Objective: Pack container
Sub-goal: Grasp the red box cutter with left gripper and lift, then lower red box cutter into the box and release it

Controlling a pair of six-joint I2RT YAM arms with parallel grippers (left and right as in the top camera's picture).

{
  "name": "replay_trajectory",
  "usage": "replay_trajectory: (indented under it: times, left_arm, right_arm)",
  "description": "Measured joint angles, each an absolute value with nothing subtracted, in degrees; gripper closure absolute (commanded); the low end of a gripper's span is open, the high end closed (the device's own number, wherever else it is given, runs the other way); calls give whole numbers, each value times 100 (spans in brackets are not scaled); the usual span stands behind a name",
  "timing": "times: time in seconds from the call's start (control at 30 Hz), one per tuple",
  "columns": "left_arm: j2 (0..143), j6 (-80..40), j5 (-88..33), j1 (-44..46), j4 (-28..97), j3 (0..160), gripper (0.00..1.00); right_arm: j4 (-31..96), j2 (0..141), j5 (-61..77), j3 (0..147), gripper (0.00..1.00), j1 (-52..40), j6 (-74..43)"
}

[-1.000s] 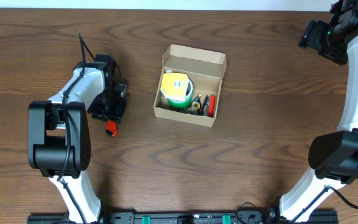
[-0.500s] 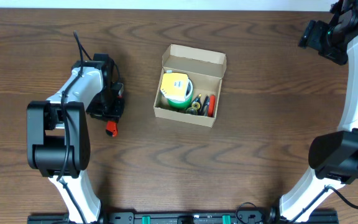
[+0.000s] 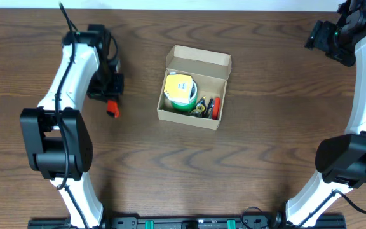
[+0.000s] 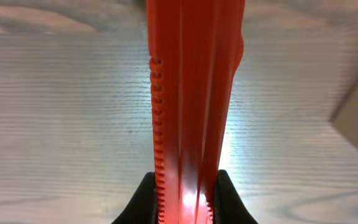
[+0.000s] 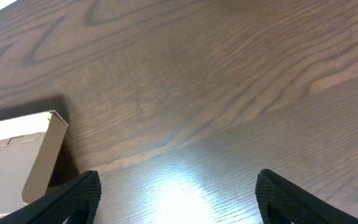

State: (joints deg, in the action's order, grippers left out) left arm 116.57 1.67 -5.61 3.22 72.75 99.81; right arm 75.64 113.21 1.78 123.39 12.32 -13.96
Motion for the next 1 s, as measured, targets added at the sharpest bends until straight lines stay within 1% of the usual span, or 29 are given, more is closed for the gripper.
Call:
replay_trajectory:
  times: [0.17,0.33,0.47,0.7,0.83,1.0]
  left_arm:
    - [11657,-49,-563,416,7837,10731,94]
    - [11657,-266,-565,768,8302,11356,94]
    - [11657,-458,-561,1258,8536,11845,94]
    - [11657,-620,-541,2311,8554,12355,94]
    - [11657,-333,-423,2814,8525,12368,94]
    - [11657,493,-237,3208,8527,12368,94]
  right_arm:
    - [7564,11321,176,12337,18,1232,-1396]
    - [7561,11321,178,12335,18,1232,-1396]
    - [7561,11321,178,12335,18,1232,-1396]
    - [7564,11321,178,12335,18,1232,-1396]
    - [7561,11321,178,12335,19,1232,-1396]
    - [7561,11321,176,12335,18,1229,-1396]
